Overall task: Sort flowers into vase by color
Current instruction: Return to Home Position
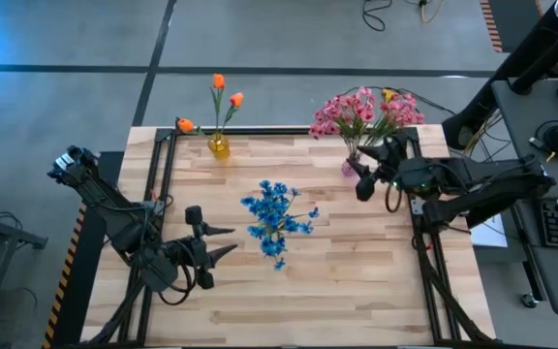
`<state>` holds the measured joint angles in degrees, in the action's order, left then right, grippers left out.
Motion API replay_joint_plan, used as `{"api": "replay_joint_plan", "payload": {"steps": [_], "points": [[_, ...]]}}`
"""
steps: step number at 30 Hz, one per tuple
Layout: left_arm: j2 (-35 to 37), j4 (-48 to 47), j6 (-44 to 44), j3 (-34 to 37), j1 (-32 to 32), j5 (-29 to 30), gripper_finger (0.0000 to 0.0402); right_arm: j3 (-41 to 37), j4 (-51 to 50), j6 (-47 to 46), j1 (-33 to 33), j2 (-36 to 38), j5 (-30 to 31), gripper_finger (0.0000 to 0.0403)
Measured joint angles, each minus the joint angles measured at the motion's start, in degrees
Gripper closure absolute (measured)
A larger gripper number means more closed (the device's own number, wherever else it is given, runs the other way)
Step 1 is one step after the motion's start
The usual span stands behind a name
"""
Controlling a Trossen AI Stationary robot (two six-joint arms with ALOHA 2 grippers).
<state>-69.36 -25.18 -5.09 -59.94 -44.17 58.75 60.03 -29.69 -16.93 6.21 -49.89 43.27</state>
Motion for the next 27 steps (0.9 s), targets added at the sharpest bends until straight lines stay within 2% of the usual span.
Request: {"api": "replay_joint_plan", "payload": {"steps": [6,9,11,14,16,22,27], "points": [[0.0,0.7,-1.0,0.0,0.0,-7.8,0.0248,0.3,0.6,4.1,5.5,0.0,0.2,0.0192],[0.0,7.0,-1.9,0.1,0.0,-10.9,0.0248,-0.1,1.0,5.9,8.1,0.0,0.2,0.0193],[0.0,10.8,0.9,0.0,0.0,-14.1,0.0248,-0.2,2.2,6.8,9.6,0.0,0.8,0.0194],[0.0,14.4,7.2,0.0,0.0,-21.8,0.0248,-0.2,3.1,8.5,11.6,0.1,4.8,0.0195],[0.4,16.9,10.4,0.0,0.0,-24.3,0.0248,-0.2,3.3,9.4,12.8,0.3,6.9,0.0195],[4.5,16.3,13.2,1.6,0.4,-24.3,0.0248,-0.6,3.8,11.7,17.3,2.4,7.3,0.0193],[11.5,18.0,14.0,6.9,0.4,-24.4,0.0248,-3.6,8.7,15.7,21.9,4.7,7.3,0.0193]]}}
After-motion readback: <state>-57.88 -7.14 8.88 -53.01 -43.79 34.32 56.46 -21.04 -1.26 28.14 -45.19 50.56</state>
